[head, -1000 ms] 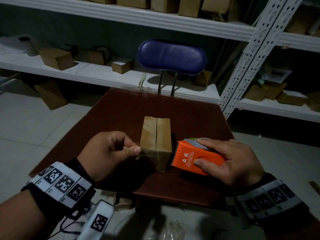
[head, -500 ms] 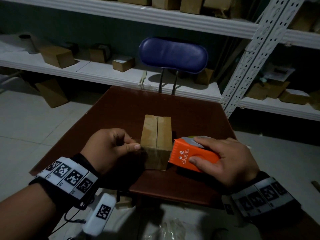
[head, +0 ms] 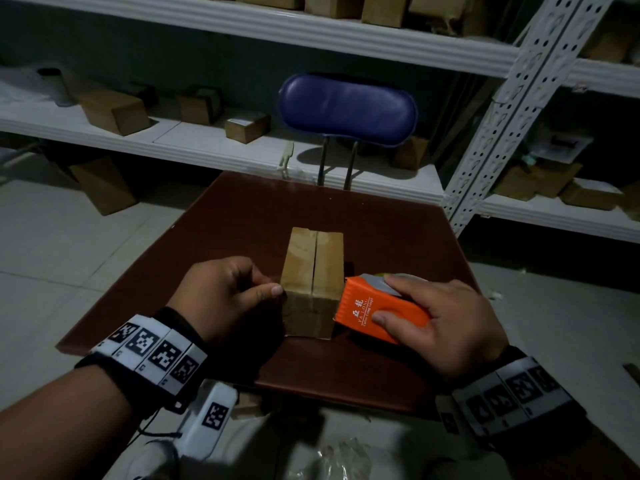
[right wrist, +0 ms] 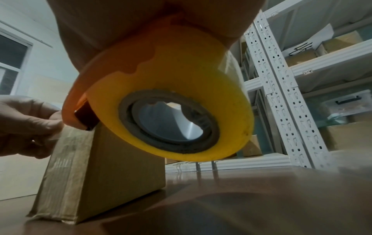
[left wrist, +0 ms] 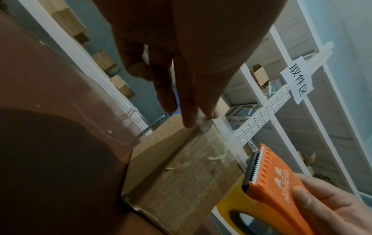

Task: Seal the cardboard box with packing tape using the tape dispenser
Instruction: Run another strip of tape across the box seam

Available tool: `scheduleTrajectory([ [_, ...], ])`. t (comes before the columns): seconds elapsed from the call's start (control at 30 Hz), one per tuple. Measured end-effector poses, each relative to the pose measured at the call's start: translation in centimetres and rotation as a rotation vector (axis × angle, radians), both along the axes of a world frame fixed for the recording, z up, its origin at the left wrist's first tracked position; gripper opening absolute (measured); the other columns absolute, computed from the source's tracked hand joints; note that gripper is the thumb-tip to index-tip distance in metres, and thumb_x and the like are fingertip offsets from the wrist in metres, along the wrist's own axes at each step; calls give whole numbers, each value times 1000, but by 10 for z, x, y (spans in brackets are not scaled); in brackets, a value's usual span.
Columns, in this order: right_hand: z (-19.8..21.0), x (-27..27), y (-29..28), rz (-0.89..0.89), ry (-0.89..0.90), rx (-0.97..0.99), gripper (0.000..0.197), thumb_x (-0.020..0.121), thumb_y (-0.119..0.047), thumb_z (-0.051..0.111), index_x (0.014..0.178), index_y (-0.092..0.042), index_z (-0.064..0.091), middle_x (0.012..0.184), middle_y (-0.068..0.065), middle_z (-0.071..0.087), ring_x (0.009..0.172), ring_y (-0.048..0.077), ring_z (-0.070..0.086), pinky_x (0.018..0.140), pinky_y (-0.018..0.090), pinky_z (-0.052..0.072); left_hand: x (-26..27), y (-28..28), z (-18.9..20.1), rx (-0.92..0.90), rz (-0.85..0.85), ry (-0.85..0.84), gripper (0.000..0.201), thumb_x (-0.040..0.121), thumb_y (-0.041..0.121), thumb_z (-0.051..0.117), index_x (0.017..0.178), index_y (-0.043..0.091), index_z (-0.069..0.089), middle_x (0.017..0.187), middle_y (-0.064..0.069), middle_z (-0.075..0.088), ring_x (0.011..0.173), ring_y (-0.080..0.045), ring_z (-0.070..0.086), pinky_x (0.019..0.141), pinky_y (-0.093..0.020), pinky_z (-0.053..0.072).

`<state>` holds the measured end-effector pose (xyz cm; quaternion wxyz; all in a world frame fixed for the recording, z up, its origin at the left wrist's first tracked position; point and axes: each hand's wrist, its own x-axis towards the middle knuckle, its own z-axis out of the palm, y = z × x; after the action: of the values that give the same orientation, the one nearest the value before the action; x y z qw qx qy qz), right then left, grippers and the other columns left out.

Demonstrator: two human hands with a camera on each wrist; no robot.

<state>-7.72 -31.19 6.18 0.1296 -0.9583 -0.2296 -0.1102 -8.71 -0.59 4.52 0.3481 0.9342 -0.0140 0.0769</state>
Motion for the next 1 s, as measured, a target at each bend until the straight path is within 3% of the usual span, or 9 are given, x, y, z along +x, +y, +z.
scheduleTrajectory([
  [0.13, 1, 2, -3, -37, -7, -10, 63, 84, -70, 59, 130, -27, 66, 120, -5, 74, 99, 17, 70, 84, 28, 39, 1, 7, 3, 111, 24, -32, 25, 72, 59, 71, 72, 38, 59, 71, 19, 64, 70, 7, 59, 59, -17, 42],
  [0.27, -1, 6, -9, -67, -38, 9, 61, 80, -67, 61, 126, -28, 70, 116, -6, 75, 93, 17, 71, 80, 27, 40, 10, 18, 5, 42, 14, -93, 73, 61, 80, 65, 113, 29, 67, 110, 17, 65, 100, -2, 60, 84, -23, 48],
  [0.43, -4, 12, -11, -48, -14, -17, 71, 81, -77, 46, 132, -32, 64, 125, -9, 71, 103, 15, 69, 85, 27, 36, 25, 4, 17, -1, -195, -167, 93, 55, 78, 67, 133, 28, 56, 146, 13, 50, 139, -3, 39, 115, -34, 34],
  [0.5, -3, 13, -10, -38, 0, -24, 71, 82, -77, 47, 134, -32, 62, 126, -10, 70, 104, 14, 68, 86, 26, 36, 32, -6, 18, 12, -277, -154, 99, 54, 78, 70, 138, 28, 53, 151, 12, 45, 145, -3, 30, 119, -39, 30],
  [0.57, -3, 14, -9, -30, 0, -27, 69, 82, -76, 50, 134, -32, 62, 125, -10, 71, 102, 13, 68, 86, 26, 36, 39, -17, 18, 52, -339, -117, 101, 55, 77, 73, 141, 29, 51, 155, 14, 40, 148, -2, 23, 121, -37, 25],
  [0.73, -4, 20, -10, 5, 23, -22, 70, 84, -78, 47, 132, -30, 64, 123, -9, 72, 101, 12, 70, 85, 27, 40, 51, -31, 11, 95, -424, -35, 90, 58, 75, 66, 136, 29, 57, 157, 12, 35, 148, -4, 19, 124, -36, 15],
  [0.83, -7, 22, -13, 32, 8, 25, 68, 84, -74, 52, 130, -26, 66, 121, -7, 73, 100, 11, 70, 87, 29, 44, 56, -29, -2, 54, -432, -12, 90, 56, 86, 59, 124, 28, 68, 152, 10, 44, 145, 0, 27, 121, -30, 21],
  [0.9, -7, 21, -14, 46, -14, 52, 66, 83, -71, 57, 128, -24, 68, 119, -5, 74, 98, 10, 70, 86, 29, 46, 56, -29, -7, 18, -394, -7, 85, 53, 84, 62, 115, 27, 73, 146, 11, 52, 140, 5, 32, 116, -23, 27],
  [1.0, -6, 20, -14, 56, -33, 76, 63, 82, -68, 60, 125, -22, 70, 116, -4, 75, 95, 10, 70, 84, 29, 47, 55, -31, -10, 2, -350, -34, 78, 51, 84, 62, 103, 28, 75, 141, 11, 58, 137, 6, 38, 113, -27, 37],
])
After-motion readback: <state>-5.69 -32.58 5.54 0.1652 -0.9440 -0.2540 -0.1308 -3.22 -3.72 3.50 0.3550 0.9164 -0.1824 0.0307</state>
